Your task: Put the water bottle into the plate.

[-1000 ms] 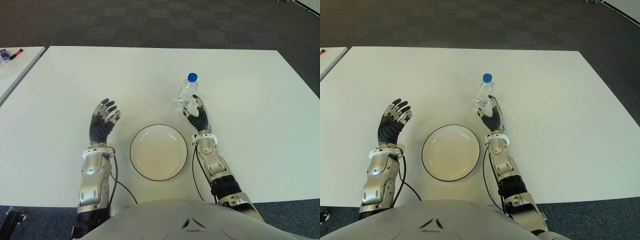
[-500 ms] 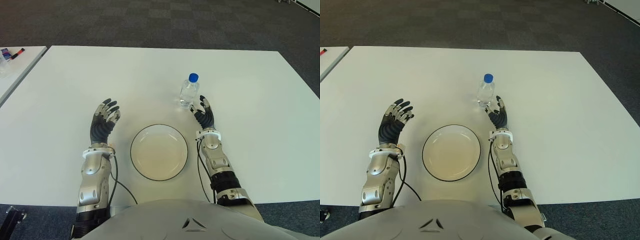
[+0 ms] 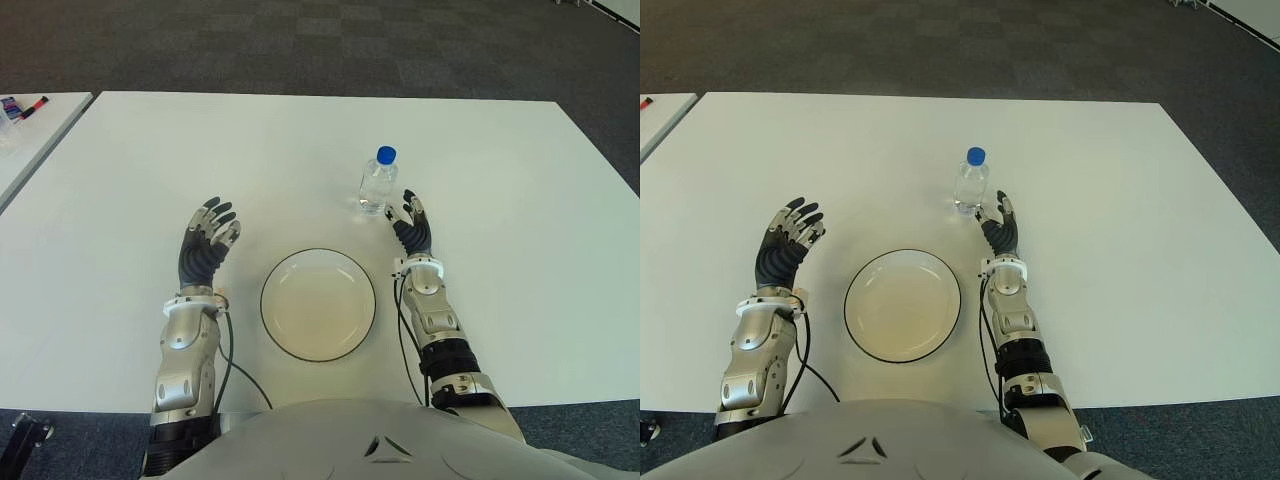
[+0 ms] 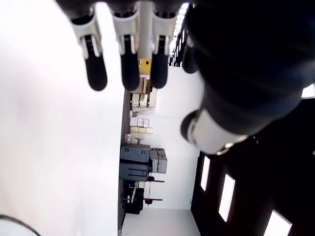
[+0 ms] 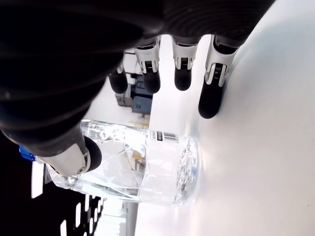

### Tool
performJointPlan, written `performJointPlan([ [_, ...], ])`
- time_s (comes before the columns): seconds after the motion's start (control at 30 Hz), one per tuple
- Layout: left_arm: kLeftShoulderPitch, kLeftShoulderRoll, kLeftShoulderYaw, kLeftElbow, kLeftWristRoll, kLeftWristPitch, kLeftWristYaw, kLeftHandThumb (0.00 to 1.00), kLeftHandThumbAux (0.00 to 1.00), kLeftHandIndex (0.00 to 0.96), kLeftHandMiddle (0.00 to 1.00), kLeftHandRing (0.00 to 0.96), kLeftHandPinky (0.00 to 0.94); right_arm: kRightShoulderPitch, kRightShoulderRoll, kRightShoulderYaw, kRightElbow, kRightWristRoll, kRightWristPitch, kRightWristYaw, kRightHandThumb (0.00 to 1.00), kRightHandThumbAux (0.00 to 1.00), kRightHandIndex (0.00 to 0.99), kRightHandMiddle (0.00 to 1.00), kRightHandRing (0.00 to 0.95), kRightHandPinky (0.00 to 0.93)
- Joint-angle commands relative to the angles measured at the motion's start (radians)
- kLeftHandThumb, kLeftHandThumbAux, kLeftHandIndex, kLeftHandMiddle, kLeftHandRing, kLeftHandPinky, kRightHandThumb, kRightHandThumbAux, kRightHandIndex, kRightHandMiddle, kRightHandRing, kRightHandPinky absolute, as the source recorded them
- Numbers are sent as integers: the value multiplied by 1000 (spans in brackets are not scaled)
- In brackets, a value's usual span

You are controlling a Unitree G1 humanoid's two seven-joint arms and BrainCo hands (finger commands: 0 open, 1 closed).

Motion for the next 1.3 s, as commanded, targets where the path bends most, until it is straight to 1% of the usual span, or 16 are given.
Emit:
performJointPlan([
  [0.03,-2,6,6,15,8,8,5,407,820,156,192,204,239,0,12,-12,16,12,19,-10,0,616,0,0,0,5],
  [0.6,1,20,14,22,-20,0,-23,409,818,161,193,208,246,1,28,-11,-1,-18,35,-66,0,609,0,0,0,85],
  [0.63,0,22,14,26,-17,-3,-23,409,818,160,193,208,245,2,28,-11,0,-19,28,-70,0,608,0,0,0,85],
  [0.7,-1,26,14,30,-12,-5,-21,408,817,159,195,210,250,4,28,-9,0,-22,16,-75,0,592,0,0,0,115],
  [0.9,-5,32,16,40,-13,-1,-17,404,817,152,192,210,250,6,22,1,0,-33,-8,-80,0,567,0,0,0,134],
  [1.03,-8,29,19,43,-16,3,-12,412,816,152,192,211,254,8,17,9,0,-47,-13,-84,0,552,0,0,8,212],
  [1.07,-9,27,20,44,-15,4,-10,415,814,152,190,209,249,8,15,11,-1,-53,-13,-86,0,540,0,0,54,298],
  [1.13,-11,25,22,47,-13,6,-4,418,812,148,183,199,233,6,11,18,-1,-67,-9,-92,0,520,0,0,116,425],
  [1.17,-13,24,23,50,-11,6,-2,418,812,147,181,196,228,4,8,21,3,-72,-8,-94,0,515,0,0,128,451],
  [1.2,-14,23,24,52,-10,6,-2,417,811,144,176,190,220,2,7,23,5,-75,-8,-96,0,505,0,0,149,496],
  [1.3,-17,21,27,60,-6,3,1,401,814,136,164,176,205,-3,-1,32,8,-88,-3,-95,0,481,0,0,185,546],
])
